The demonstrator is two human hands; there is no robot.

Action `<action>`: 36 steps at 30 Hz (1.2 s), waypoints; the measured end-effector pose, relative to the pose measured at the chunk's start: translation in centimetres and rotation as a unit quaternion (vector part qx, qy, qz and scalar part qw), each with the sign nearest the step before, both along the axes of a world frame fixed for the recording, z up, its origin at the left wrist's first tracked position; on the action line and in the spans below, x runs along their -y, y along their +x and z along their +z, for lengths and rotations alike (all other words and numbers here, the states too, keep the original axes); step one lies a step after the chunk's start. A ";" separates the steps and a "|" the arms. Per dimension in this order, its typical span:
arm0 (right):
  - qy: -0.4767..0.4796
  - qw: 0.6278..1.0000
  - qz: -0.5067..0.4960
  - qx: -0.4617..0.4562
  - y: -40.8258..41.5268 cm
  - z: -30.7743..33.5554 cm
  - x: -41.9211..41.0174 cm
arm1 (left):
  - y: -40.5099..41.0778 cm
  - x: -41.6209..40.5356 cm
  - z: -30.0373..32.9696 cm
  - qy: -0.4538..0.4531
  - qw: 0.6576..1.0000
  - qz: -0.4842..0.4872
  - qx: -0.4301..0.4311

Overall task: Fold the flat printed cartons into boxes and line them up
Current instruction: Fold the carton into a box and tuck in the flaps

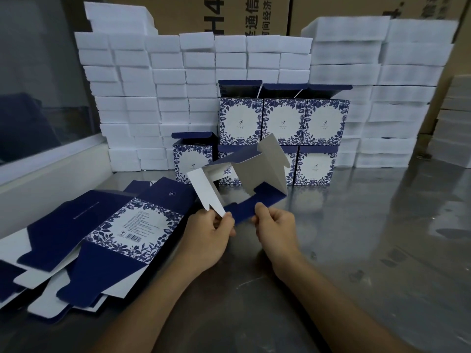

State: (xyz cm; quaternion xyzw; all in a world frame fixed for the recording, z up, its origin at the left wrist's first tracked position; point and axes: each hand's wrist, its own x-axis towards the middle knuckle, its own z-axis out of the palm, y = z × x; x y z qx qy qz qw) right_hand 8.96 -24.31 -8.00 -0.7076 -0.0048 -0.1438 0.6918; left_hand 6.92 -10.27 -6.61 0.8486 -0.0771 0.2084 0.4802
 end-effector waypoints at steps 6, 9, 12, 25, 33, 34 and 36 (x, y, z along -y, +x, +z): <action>0.032 0.998 -0.057 0.020 0.3 0.2 0.7 | -0.1 -0.7 0.4 0.018 1.000 0.014 -0.011; 0.016 0.997 -0.069 0.012 0.8 0.0 1.8 | -0.1 -0.8 0.4 0.028 1.000 0.014 -0.005; -0.023 0.997 -0.067 0.026 1.0 -0.3 2.0 | -0.1 -0.7 0.2 0.043 0.999 0.011 -0.003; -0.119 0.978 -0.159 0.067 0.6 0.1 2.8 | 0.0 -1.0 0.0 0.056 0.998 0.025 0.013; -0.159 0.951 -0.131 0.230 -0.3 1.0 1.8 | -0.5 -1.0 0.4 0.025 0.989 0.108 0.097; -0.169 0.948 -0.126 0.238 -0.4 1.1 1.6 | -0.5 -1.1 0.6 0.009 0.986 0.121 0.113; -0.170 0.950 -0.091 0.247 -0.6 1.2 1.2 | -0.4 -1.3 1.0 -0.027 0.984 0.131 0.121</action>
